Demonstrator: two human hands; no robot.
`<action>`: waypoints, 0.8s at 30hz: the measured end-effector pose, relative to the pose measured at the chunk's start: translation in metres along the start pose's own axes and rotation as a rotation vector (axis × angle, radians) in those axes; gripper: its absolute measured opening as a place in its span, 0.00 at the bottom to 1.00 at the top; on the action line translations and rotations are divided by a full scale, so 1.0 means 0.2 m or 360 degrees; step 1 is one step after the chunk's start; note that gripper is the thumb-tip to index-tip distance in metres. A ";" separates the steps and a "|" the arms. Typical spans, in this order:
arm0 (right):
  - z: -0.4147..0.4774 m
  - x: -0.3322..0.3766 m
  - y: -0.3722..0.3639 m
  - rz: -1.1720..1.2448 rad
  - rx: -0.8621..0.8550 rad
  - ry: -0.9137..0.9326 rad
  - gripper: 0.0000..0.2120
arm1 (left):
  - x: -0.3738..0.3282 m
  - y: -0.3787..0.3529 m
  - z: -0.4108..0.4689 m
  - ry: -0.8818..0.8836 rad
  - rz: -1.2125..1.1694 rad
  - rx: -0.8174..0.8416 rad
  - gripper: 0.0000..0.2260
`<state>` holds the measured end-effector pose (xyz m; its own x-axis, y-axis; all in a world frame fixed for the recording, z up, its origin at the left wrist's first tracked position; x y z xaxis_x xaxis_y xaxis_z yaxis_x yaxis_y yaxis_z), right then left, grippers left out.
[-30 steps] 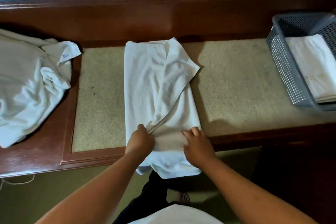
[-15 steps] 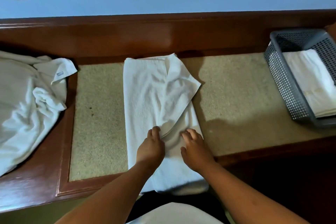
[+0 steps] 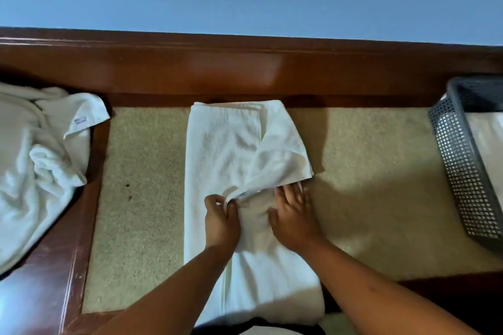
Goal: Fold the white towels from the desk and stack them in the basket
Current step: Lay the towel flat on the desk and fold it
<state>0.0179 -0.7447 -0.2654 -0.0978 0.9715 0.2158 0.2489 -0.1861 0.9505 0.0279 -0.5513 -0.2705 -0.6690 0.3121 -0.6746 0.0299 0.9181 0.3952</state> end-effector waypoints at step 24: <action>1.16 -0.31 0.43 -0.0084 0.0411 0.0202 0.16 | -0.56 -0.01 0.86 0.0152 -0.0037 0.0221 0.18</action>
<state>0.2700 -0.7864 -0.2483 -0.2328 0.9498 0.2091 0.4756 -0.0764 0.8763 0.2317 -0.5457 -0.3027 -0.7378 0.2721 -0.6177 0.1115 0.9517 0.2860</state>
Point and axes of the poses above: each hand's wrist, its own z-axis towards the middle knuckle, its own y-axis out of the back of the hand, x = y × z, the point moved 9 cm from there along z, towards the middle knuckle, and after that the axes turned 9 degrees about y, right-handed, at the moved point
